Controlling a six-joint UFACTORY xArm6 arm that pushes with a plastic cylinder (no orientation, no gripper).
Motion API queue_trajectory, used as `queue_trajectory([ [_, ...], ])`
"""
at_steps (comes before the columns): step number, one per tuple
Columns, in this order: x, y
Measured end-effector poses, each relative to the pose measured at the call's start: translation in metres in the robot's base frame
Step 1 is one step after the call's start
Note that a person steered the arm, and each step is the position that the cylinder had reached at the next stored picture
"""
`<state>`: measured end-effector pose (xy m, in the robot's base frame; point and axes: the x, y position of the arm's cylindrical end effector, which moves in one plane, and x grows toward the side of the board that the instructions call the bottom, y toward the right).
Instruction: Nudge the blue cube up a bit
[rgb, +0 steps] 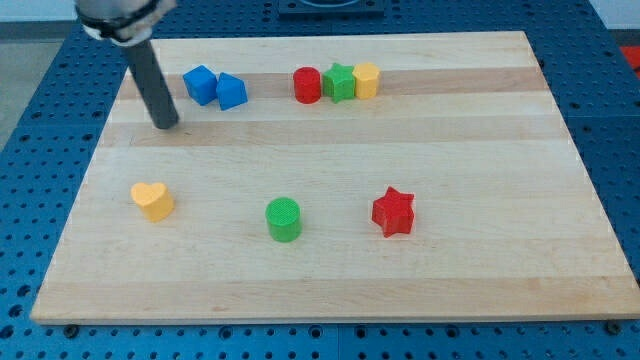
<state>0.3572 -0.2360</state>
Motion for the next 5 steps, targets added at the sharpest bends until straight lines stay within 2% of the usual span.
queue_trajectory([
  [1,-0.016,-0.009],
  [4,-0.018,-0.008],
  [5,-0.018,0.008],
])
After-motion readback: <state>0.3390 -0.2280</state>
